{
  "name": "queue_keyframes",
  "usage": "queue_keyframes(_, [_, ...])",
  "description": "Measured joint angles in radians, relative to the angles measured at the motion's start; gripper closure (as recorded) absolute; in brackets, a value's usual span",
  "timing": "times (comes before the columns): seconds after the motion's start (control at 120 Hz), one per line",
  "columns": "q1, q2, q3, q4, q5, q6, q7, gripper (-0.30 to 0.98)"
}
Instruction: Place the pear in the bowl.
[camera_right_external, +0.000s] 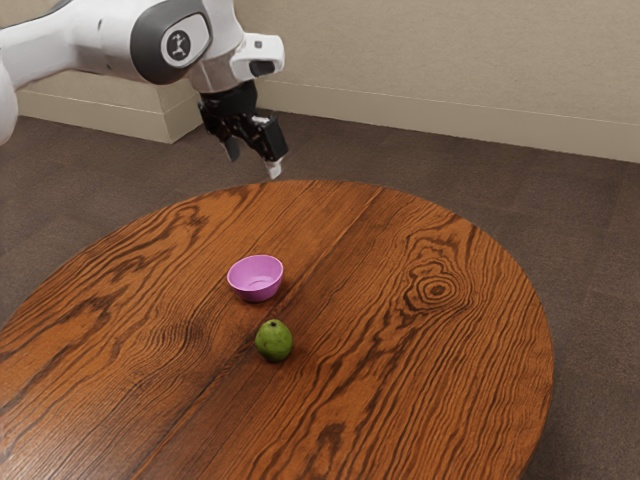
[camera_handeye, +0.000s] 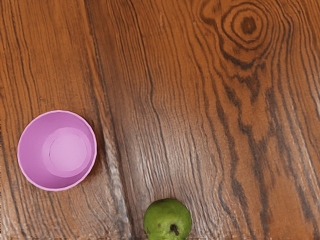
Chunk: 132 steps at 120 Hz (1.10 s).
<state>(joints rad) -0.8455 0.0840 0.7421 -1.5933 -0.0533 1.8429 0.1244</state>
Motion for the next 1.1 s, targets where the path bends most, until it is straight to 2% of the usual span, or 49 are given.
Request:
queue_keyframes(0.133, [0.0, 0.005, 0.0, -0.011, 0.008, -0.024, 0.001, 0.0])
queue_keyframes(0.333, [0.0, 0.052, -0.004, -0.157, -0.01, -0.001, 0.001, 0.0])
queue_keyframes(0.533, [0.005, 0.103, -0.003, -0.303, -0.113, 0.074, 0.0, 0.0])
queue_keyframes(0.908, [0.041, 0.287, -0.002, -0.341, -0.298, 0.231, 0.021, 0.0])
queue_keyframes(1.1, [0.049, 0.347, -0.006, -0.347, -0.358, 0.266, 0.046, 0.0])
